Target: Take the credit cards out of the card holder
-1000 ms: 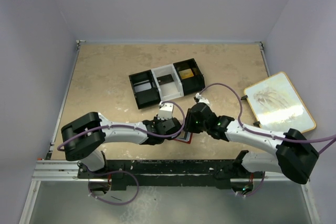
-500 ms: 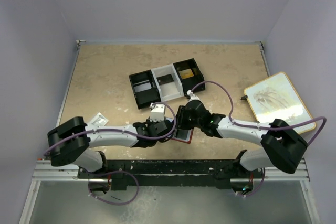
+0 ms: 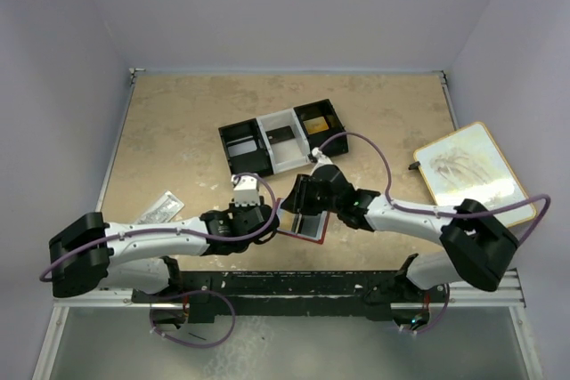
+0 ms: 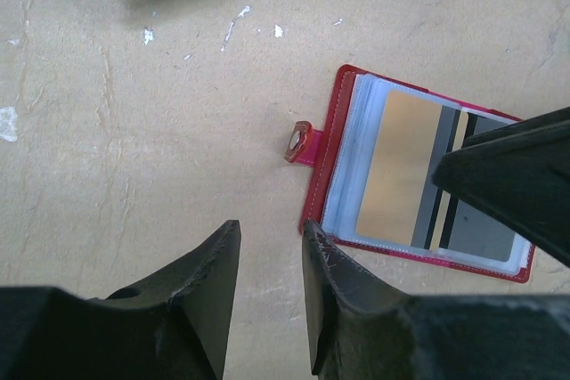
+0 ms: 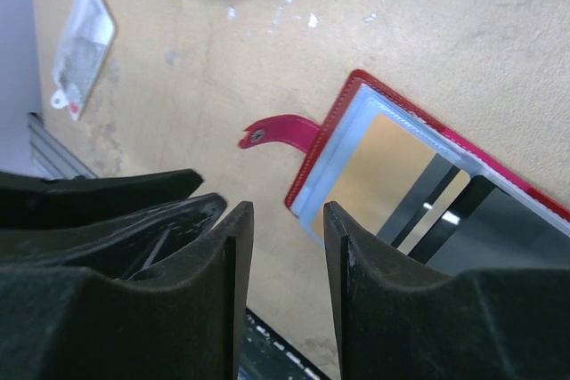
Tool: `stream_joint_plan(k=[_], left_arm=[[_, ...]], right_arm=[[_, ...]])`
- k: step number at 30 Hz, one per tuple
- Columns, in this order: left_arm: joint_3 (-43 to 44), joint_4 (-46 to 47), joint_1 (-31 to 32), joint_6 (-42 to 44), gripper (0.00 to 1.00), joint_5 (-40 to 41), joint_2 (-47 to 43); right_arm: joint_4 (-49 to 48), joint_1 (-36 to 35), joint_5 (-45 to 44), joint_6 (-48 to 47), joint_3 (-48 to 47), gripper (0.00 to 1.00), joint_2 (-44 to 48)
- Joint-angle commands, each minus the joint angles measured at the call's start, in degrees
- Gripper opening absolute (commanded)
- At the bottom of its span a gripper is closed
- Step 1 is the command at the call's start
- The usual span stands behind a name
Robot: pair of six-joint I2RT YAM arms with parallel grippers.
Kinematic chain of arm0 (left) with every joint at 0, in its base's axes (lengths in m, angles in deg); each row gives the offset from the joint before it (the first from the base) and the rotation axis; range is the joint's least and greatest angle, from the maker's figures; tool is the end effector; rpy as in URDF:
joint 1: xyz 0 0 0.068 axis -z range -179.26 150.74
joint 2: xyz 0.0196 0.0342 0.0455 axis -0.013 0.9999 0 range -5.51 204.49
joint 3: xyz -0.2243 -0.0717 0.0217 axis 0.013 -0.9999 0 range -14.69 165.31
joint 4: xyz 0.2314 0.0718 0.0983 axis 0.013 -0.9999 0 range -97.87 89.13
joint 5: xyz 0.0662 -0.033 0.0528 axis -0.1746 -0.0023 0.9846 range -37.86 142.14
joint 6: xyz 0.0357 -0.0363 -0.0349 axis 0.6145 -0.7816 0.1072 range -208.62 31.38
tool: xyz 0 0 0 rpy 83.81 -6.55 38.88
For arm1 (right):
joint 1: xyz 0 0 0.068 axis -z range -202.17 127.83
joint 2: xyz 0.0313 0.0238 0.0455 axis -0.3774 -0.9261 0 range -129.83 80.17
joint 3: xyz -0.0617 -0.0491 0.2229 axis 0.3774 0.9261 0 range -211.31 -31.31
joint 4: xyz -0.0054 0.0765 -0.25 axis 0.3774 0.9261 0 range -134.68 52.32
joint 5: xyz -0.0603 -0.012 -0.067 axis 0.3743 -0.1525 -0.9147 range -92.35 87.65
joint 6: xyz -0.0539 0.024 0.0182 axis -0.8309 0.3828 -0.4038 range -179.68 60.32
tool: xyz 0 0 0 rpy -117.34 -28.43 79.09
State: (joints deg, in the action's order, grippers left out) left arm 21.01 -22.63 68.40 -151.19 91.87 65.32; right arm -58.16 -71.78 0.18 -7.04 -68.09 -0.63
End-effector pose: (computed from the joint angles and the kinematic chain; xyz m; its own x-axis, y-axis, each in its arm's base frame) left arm 0.1191 -0.2112 0.1433 -0.6601 -0.1894 -0.7269 -0.0160 0.9710 -0.2384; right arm 0.1965 0.2341 0.1485 -0.8241 0.2567 -0.5049 -0.2150 0.6829 0.6982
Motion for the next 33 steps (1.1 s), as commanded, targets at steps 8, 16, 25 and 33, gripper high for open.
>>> stream_joint_plan(k=[8,16,25,33], left_arm=[[1.32,0.89,0.28,2.1,0.49,2.05,-4.37],[6.58,0.15,0.28,7.97,0.81,-0.52,-3.6],[7.05,3.63,-7.32,12.88,0.94,-9.94,-4.41],[7.71,6.63,-9.19,14.38,0.94,-15.99,-2.1]], right_arm=[[-0.16,-0.16,-10.21,3.43,8.42,0.48,17.12],[-12.23,0.02,-7.76,7.46,19.39,0.48,20.58],[-26.33,0.13,-3.24,12.38,27.66,0.5,18.01],[-33.26,0.14,-1.5,15.17,28.33,0.49,12.11]])
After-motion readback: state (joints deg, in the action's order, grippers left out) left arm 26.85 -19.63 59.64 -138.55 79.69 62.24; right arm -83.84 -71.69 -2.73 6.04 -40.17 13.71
